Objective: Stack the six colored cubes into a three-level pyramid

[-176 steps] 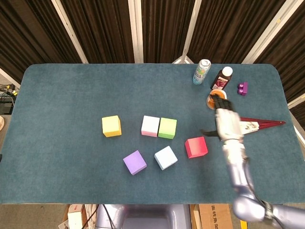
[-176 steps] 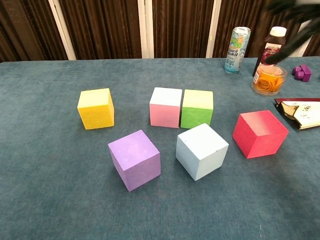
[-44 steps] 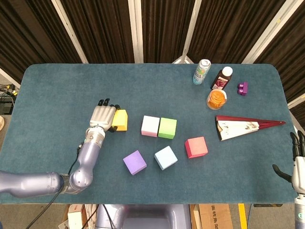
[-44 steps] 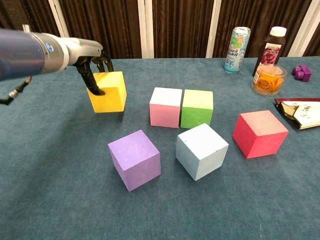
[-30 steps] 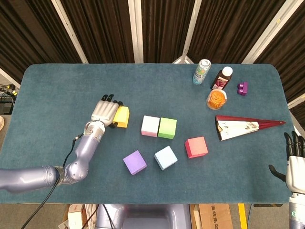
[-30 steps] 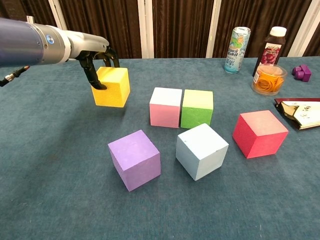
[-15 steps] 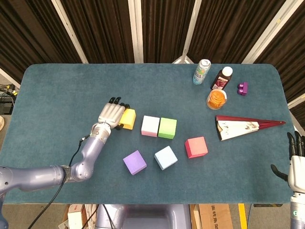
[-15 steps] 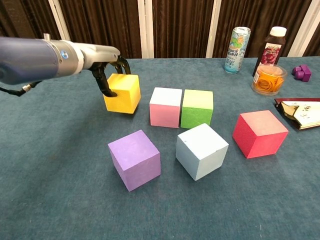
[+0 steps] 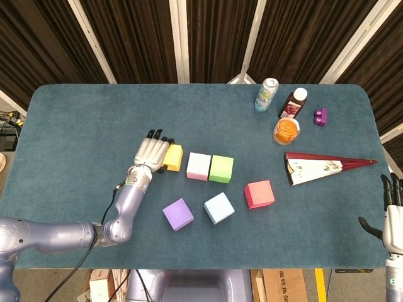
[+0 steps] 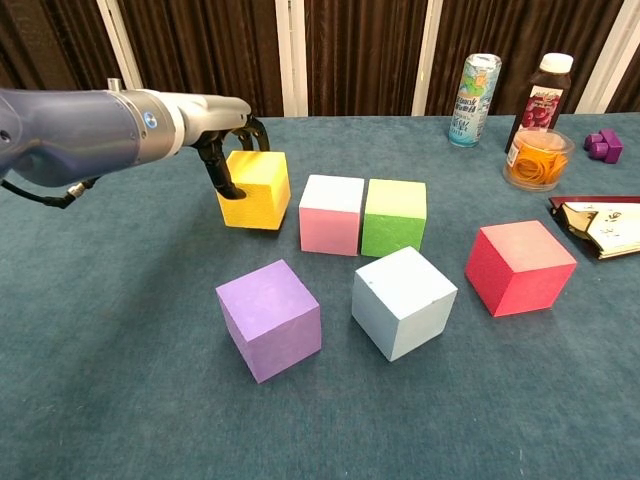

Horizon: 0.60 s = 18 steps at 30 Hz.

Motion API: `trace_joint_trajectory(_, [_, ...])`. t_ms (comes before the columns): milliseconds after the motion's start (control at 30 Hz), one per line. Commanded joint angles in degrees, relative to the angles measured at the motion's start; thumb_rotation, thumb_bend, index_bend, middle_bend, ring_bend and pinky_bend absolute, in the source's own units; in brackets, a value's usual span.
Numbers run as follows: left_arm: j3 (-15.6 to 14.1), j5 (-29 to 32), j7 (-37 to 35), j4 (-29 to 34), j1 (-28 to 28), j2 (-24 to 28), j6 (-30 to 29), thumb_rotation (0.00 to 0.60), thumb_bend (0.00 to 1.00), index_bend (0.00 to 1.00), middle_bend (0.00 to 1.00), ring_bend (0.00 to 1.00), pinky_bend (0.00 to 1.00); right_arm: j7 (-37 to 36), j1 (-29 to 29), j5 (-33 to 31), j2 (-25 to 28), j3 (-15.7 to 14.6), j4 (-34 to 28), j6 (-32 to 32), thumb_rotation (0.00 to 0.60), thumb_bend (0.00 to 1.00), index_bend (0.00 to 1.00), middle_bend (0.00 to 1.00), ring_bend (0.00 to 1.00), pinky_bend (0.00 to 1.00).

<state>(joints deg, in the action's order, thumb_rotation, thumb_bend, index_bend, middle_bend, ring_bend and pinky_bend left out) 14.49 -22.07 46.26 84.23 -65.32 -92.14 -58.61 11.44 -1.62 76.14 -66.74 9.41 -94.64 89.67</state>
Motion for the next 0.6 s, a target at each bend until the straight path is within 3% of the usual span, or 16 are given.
trace_joint_trajectory(33, [0.1,0.4,0.5,0.4,-0.3,-0.4,-0.7,0.6,0.37,0.23,0.24,0.0,0.0,-0.2,0.0,0.1,0.0,0.0,-0.1,0.0,0.6,0.16,0.0,0.03,0.02,0.0])
trace_joint_trajectory(600, [0.8,1.7,1.4,-1.1,-1.0,-2.6,-1.8,0.6,0.37,0.23,0.24,0.0,0.0,-0.6,0.1,-0.4,0.6,0.0,-0.4,-0.5,0.6,0.16,0.0,0.03,0.02,0.0])
